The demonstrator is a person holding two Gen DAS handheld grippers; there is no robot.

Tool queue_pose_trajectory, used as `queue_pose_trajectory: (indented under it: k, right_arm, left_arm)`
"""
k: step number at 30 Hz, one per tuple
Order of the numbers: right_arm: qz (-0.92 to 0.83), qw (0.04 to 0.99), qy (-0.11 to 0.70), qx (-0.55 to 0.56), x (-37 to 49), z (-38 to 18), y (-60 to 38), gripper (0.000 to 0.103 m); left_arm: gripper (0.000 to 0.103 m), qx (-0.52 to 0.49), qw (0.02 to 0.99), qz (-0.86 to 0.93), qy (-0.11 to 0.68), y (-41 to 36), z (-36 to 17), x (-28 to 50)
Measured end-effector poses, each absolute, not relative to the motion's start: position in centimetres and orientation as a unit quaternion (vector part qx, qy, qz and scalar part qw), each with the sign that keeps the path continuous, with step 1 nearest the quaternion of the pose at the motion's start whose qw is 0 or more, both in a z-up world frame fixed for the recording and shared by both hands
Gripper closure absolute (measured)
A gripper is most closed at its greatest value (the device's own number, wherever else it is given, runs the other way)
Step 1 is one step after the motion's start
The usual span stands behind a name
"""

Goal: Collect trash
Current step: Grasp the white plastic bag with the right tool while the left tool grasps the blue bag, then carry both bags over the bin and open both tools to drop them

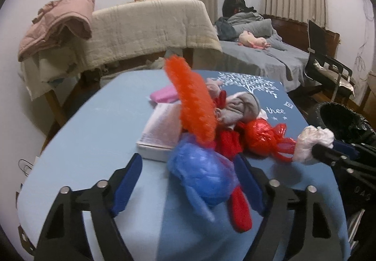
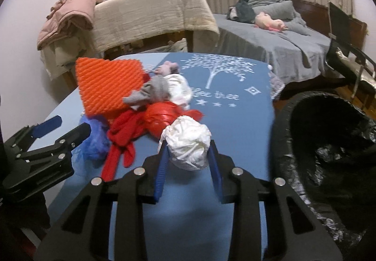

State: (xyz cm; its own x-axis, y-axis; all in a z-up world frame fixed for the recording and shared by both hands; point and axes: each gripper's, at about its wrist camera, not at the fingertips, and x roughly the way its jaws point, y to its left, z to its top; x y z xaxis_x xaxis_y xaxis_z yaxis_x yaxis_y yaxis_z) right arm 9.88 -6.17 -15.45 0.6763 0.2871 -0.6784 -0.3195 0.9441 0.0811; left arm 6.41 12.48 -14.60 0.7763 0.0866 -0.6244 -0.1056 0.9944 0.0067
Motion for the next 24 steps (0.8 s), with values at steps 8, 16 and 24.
queue_pose_trajectory:
  k: [8,16,24]
  right_arm:
    - [0.159,0.915,0.370,-0.017,9.9,-15.7,-7.1,0.071]
    - [0.170,0.919,0.356,-0.017,9.1,-14.5,-6.7,0.071]
    - [0.172,0.927,0.333,-0.012,7.7,-12.1,-7.3,0.071]
  left_arm:
    - [0.075,-0.029,0.934,0.029,0.354,12.1,-16.2,7.1]
    - [0.080,-0.036,0.942,0.035,0.331,12.7,-13.8,5.1]
    - [0.080,-0.034,0.958,0.017,0.285,11.3,-9.4,1.9]
